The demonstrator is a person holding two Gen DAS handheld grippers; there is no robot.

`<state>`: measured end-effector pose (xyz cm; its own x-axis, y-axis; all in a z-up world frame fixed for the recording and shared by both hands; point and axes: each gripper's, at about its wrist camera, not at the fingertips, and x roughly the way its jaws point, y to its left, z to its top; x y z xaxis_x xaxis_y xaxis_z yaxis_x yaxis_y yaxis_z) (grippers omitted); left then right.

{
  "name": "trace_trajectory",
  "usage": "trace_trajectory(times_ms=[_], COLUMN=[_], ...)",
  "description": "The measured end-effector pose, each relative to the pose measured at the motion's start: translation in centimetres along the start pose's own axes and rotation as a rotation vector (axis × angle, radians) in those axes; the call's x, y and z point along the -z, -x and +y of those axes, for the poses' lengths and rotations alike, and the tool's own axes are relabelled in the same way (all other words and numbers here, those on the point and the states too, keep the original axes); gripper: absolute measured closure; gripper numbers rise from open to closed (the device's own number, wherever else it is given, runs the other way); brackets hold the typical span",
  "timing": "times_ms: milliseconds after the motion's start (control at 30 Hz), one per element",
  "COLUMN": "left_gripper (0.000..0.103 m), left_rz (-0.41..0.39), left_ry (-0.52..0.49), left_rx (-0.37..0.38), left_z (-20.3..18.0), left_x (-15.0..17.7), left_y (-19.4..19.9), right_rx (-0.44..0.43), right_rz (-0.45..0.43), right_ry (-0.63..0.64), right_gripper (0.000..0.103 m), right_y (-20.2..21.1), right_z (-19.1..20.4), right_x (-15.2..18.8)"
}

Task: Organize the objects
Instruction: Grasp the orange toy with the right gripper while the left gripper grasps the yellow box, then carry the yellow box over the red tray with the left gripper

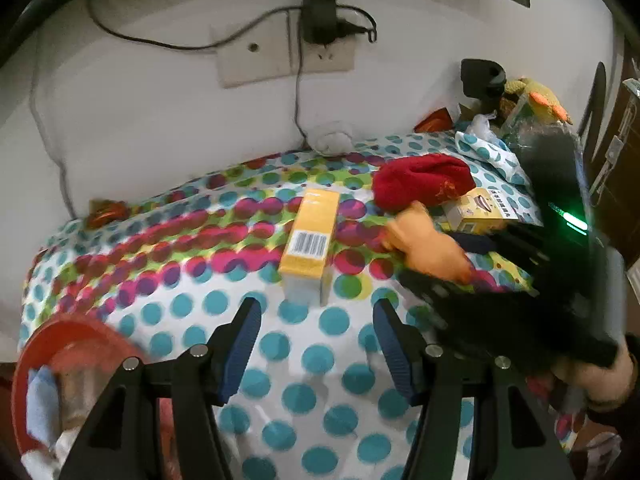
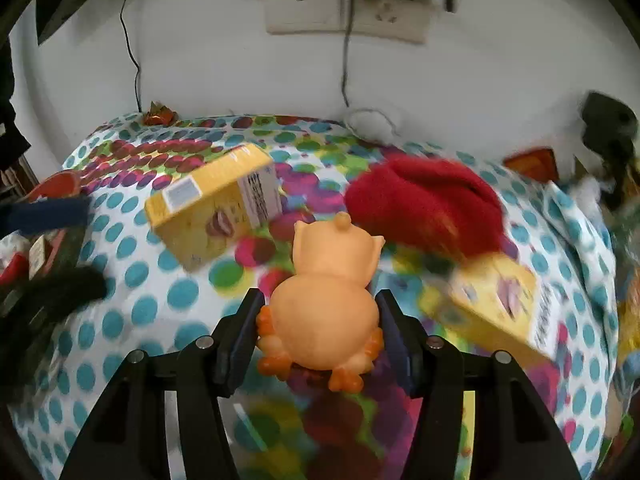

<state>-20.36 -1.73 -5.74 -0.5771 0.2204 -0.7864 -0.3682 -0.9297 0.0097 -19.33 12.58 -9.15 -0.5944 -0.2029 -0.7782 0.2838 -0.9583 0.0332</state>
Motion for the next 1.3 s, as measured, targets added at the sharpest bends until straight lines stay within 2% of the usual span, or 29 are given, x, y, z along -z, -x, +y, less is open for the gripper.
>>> trace_trajectory(times_ms=[200,267,400,533,567,600,633,667,767,1000,1300], left_gripper=[0.043,0.043,0.043,0.043,0.047,0.065,0.069,0.074,0.074,0.074,0.074], left_rz=[0.055,0.066,0.093,0.074,0.073,0.084,0.099,0.105,0.102,0.093,0.088], left_ry=[-0.017,-0.018,-0.018,0.007,0.022,0.027,0.032,0.041,0.049,0.056,0.111], left_rx=[-0.041,-0.048,-0.051,-0.051,-0.061,-0.063,-0.054,-0.053,-0.073,-0.071,-0.098], left_z=[0.3,0.4,0.8,1.0,1.1,1.1,1.1,1.2,1.0,0.0,-0.2], left_x=[-1.6,-1.9,-1.9,-1.9,-1.9,-1.9,-1.9,-1.9,-1.8,-0.9,1.8], left_y=[-4.3,-5.2,-7.0,-7.3,-7.4,-7.5,-7.8,-7.9,-7.8,-6.5,-3.6], right_rx=[-0.018,-0.026,-0.026,0.007,0.012,0.015,0.019,0.020,0.029,0.034,0.053], right_rz=[-0.026,0.007,0.007,0.007,0.010,0.012,0.012,0.011,0.008,0.012,0.018], right_ry=[-0.009,-0.009,-0.029,-0.003,0.000,0.001,0.000,-0.001,0.004,0.004,0.008], right_gripper=[0.049,0.049,0.048,0.049,0.049,0.049,0.049,0.049,0.049,0.049,0.050], right_y=[0.8,0.1,-0.1,-0.2,-0.1,-0.1,-0.1,-0.1,0.1,0.1,0.0], right_z=[-0.4,-0.3,-0.4,0.3,0.2,0.2,0.2,0.2,0.2,0.1,0.2], right_x=[1.7,1.9,1.9,1.9,2.0,2.0,2.1,2.0,2.0,2.0,2.1])
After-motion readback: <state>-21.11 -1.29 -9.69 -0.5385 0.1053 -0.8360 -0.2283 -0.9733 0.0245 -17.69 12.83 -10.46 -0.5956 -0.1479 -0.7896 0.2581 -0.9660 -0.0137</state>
